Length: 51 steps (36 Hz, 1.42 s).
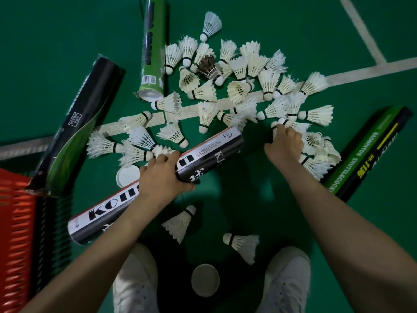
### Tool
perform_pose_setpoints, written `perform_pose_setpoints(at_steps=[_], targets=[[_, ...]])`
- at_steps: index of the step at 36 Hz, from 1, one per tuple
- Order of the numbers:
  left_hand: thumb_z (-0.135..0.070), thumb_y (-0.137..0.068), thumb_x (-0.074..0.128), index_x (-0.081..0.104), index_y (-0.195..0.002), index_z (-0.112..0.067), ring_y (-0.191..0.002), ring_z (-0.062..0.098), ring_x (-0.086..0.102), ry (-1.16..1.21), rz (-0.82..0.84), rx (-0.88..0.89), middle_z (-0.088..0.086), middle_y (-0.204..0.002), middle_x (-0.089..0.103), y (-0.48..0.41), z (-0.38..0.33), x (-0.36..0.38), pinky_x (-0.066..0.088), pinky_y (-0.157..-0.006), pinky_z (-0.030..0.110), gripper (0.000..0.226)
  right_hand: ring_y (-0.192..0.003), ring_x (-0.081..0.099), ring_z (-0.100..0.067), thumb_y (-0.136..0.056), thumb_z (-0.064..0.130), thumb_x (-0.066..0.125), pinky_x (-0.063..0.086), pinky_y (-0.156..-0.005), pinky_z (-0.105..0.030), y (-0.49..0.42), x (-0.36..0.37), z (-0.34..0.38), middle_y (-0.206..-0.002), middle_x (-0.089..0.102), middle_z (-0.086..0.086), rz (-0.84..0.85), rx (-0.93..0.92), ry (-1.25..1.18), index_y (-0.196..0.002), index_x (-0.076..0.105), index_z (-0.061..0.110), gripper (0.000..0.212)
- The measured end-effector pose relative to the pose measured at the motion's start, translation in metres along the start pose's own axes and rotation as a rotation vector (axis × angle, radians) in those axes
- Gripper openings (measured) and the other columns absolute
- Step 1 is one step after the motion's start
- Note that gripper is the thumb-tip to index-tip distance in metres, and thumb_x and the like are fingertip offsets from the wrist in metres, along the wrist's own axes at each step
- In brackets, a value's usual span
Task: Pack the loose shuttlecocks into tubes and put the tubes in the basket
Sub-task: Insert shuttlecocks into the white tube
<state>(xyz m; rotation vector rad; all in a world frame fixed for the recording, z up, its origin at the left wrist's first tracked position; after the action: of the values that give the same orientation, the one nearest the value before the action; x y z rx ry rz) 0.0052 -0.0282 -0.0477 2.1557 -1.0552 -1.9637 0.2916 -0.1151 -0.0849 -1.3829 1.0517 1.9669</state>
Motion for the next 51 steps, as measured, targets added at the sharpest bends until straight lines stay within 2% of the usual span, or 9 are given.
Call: perform_pose_setpoints(at_steps=[5, 12, 15, 19, 24, 29, 38, 42, 51], targets=[[-0.063, -0.062, 0.073, 0.031, -0.142, -0.027, -0.121, 0.031, 0.044, 0.011, 0.012, -0.023, 0.008, -0.128, 0.050, 0.004, 0.005, 0.003, 0.037, -0.099, 0.043, 0.097, -0.128, 0.031, -0.036, -0.088, 0.025, 0.055, 0.025, -0.104, -0.044, 0.002, 0.010, -0.005, -0.137, 0.041, -0.019, 0.057, 0.129, -0.022, -0.132, 0.037, 0.007, 0.050], [-0.063, -0.062, 0.073, 0.034, -0.141, -0.026, -0.118, 0.031, 0.047, 0.015, 0.018, -0.050, 0.009, -0.126, 0.051, 0.015, 0.017, 0.005, 0.038, -0.098, 0.043, 0.095, -0.104, 0.051, -0.039, -0.086, 0.026, 0.063, 0.044, -0.083, -0.037, 0.037, 0.037, 0.001, -0.118, 0.051, -0.023, 0.124, -0.146, -0.108, -0.130, 0.052, 0.015, 0.047], [-0.063, -0.061, 0.074, 0.034, -0.140, -0.027, -0.117, 0.031, 0.048, 0.007, 0.021, -0.053, 0.007, -0.127, 0.051, 0.019, 0.024, 0.004, 0.037, -0.096, 0.043, 0.095, -0.098, 0.057, -0.028, -0.083, 0.031, 0.069, 0.043, -0.080, -0.030, 0.046, 0.032, 0.008, -0.113, 0.056, -0.010, 0.178, -0.109, -0.384, -0.130, 0.053, 0.016, 0.052], [-0.062, -0.062, 0.074, 0.034, -0.140, -0.027, -0.119, 0.032, 0.046, -0.012, 0.010, -0.047, 0.007, -0.129, 0.051, 0.026, 0.029, 0.001, 0.036, -0.097, 0.043, 0.095, -0.089, 0.059, -0.016, -0.079, 0.037, 0.074, 0.048, -0.077, -0.032, 0.058, 0.003, 0.024, -0.102, 0.061, 0.000, 0.169, -0.068, -0.798, -0.103, 0.056, 0.016, 0.037], [-0.062, -0.061, 0.075, 0.036, -0.139, -0.029, -0.118, 0.031, 0.048, 0.021, -0.027, -0.018, 0.006, -0.127, 0.052, 0.035, 0.036, -0.002, 0.036, -0.095, 0.042, 0.094, -0.071, 0.061, -0.011, -0.080, 0.032, 0.073, 0.046, -0.064, -0.023, 0.062, -0.021, 0.039, -0.084, 0.069, -0.002, 0.263, -0.153, -0.893, -0.088, 0.069, 0.013, 0.021], [-0.063, -0.057, 0.076, 0.039, -0.139, -0.028, -0.114, 0.029, 0.049, 0.089, -0.033, 0.044, 0.005, -0.123, 0.054, 0.042, 0.038, -0.002, 0.039, -0.093, 0.038, 0.097, -0.064, 0.060, -0.015, -0.090, 0.043, 0.058, 0.046, -0.064, -0.026, 0.070, -0.027, 0.048, -0.074, 0.069, -0.004, 0.331, -0.126, -0.954, -0.075, 0.071, 0.016, 0.033], [-0.057, -0.056, 0.080, 0.043, -0.138, -0.025, -0.109, 0.030, 0.050, 0.081, -0.101, 0.142, 0.006, -0.116, 0.056, 0.042, 0.031, -0.007, 0.037, -0.090, 0.039, 0.095, -0.090, 0.068, -0.018, -0.098, 0.055, 0.024, 0.052, -0.077, -0.031, 0.077, -0.023, 0.073, -0.105, 0.071, 0.000, 0.532, -0.102, -1.105, -0.101, 0.068, 0.017, 0.058], [-0.059, -0.059, 0.078, 0.040, -0.139, -0.026, -0.114, 0.028, 0.047, 0.075, -0.128, 0.124, 0.003, -0.121, 0.053, 0.043, 0.025, -0.009, 0.034, -0.093, 0.038, 0.094, -0.103, 0.064, -0.017, -0.098, 0.056, 0.020, 0.048, -0.092, -0.037, 0.079, -0.021, 0.086, -0.112, 0.069, 0.003, 0.552, -0.153, -1.080, -0.108, 0.066, 0.021, 0.058], [-0.061, -0.062, 0.074, 0.035, -0.140, -0.029, -0.117, 0.027, 0.047, 0.081, -0.092, 0.062, 0.003, -0.126, 0.051, 0.041, 0.025, -0.001, 0.035, -0.094, 0.038, 0.093, -0.098, 0.065, -0.017, -0.100, 0.049, 0.029, 0.049, -0.087, -0.035, 0.076, -0.015, 0.095, -0.106, 0.069, 0.001, 0.446, -0.143, -1.046, -0.095, 0.066, 0.022, 0.046]])
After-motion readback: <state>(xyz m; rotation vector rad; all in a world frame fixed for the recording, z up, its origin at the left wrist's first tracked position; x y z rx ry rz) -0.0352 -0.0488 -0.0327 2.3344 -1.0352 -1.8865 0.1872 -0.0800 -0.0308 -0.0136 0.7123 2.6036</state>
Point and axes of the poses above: each hand's wrist, its own y-axis away from the middle knuckle, its own x-axis out of the palm, z = x × y, the point moved 4 cm from there along -y, towards the middle knuckle
